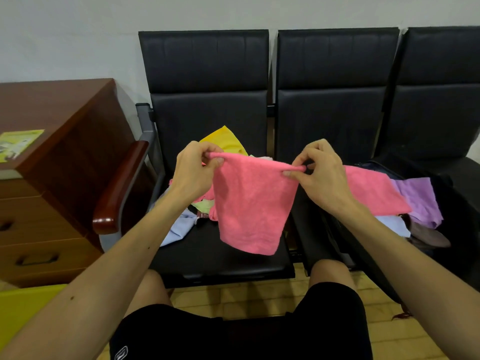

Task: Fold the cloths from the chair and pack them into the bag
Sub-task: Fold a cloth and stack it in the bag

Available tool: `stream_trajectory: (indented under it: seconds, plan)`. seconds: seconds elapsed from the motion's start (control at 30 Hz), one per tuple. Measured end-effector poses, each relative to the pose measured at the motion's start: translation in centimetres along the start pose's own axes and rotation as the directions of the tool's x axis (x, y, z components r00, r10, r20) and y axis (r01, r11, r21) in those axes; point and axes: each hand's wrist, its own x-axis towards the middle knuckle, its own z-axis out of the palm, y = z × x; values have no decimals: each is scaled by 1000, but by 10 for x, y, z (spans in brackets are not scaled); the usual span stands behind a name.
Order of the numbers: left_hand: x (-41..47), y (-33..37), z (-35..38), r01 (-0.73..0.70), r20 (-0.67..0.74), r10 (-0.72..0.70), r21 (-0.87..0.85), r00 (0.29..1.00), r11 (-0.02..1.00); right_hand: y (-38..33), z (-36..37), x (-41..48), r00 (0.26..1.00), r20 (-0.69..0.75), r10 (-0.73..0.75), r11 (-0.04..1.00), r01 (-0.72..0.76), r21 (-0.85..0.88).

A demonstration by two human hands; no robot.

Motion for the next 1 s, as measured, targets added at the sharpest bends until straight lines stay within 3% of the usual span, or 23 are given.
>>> stream_trajectory:
  seconds: [0.13, 0.27, 0.3, 0.37, 0.4, 0.43, 0.53, 0.6, 0.67, 0.73, 0.8, 0.9, 1.0]
  plan:
    - [-3, -1, -4, -23, 94, 23, 2, 995, 1000, 0, -12, -1, 970, 207, 127, 946, -181, 268]
    - [-10, -1, -17, -73, 201, 91, -96, 975, 993, -8, -28, -3, 956, 272, 105, 848, -229, 478]
    - [-15, 3, -21, -39, 225, 81, -186, 971, 982, -10, -34, -4, 958, 276, 72, 759, -232, 608]
    - [-27, 15, -29, 67, 263, 55, -433, 963, 899, -13, -46, -11, 966, 254, -45, 484, -201, 852]
    - [-32, 23, -33, 98, 251, 45, -526, 967, 845, -15, -46, -20, 958, 268, -102, 426, -201, 882]
    - [-34, 28, -36, 87, 213, 45, -570, 976, 817, -19, -39, -33, 934, 333, -126, 449, -246, 859]
    - [-33, 30, -31, -21, 85, 78, -533, 993, 846, -20, 12, -93, 776, 630, -7, 626, -488, 608]
    - [-31, 27, -23, -34, 35, 58, -487, 998, 873, -25, 35, -119, 740, 669, 73, 606, -566, 559]
    - [-31, 18, -17, 26, 35, -12, -450, 999, 892, -32, 41, -127, 714, 673, 194, 477, -668, 572]
    - [-27, 9, -15, 141, 48, -133, -437, 990, 888, -38, 42, -129, 624, 719, 307, 247, -782, 573]
    - [-22, -1, -14, 316, 112, -298, -449, 948, 836, -39, 40, -131, 514, 804, 298, 0, -842, 539]
    - [-24, -14, -13, 615, 343, -510, -453, 789, 646, -39, 37, -127, 465, 880, 94, -260, -842, 472]
    - [-40, -12, -5, 757, 553, -529, -565, 644, 330, -35, 40, -128, 527, 849, -26, -405, -782, 473]
